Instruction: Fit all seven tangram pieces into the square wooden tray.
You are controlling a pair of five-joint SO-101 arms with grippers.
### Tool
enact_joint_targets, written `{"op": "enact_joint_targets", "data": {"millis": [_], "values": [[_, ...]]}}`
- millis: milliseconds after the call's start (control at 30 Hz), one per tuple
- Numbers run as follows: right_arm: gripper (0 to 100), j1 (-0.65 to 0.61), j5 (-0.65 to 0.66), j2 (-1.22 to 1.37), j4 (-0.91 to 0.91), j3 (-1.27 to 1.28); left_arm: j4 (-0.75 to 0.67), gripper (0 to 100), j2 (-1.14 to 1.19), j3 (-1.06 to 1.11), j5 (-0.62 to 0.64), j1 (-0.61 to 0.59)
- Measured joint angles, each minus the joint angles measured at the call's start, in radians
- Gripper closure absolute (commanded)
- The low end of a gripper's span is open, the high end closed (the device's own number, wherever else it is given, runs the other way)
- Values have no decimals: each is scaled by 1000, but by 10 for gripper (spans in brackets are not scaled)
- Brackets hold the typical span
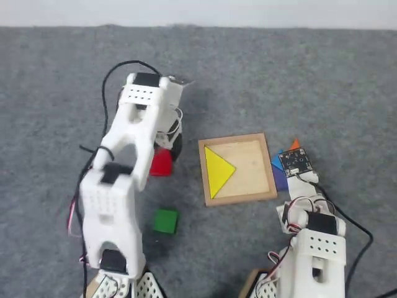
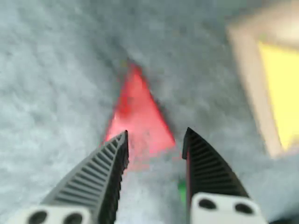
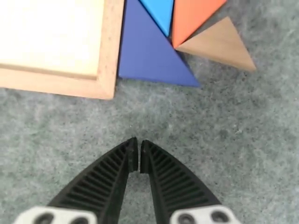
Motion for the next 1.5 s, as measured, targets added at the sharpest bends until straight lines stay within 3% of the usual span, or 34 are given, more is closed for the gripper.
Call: {"op": "enact_joint_targets", "data": {"millis": [100,233,400,533,900,1500], "values": [[968,2,0,0,0,0,-20,811,-233,181,-60,14],[968,0,0,0,0,0,-158,769,-531,480,-158,15],[969,0,0,0,0,0,-381,747,-634,813,-259,15],[969,2,0,0,0,0,-457,746,-583,819,-282,-12],[969,2,0,0,0,0,-486,746,-288,609,-327,-49],[969,2,0,0,0,0,-485,746,-256,557,-459,-115]]}}
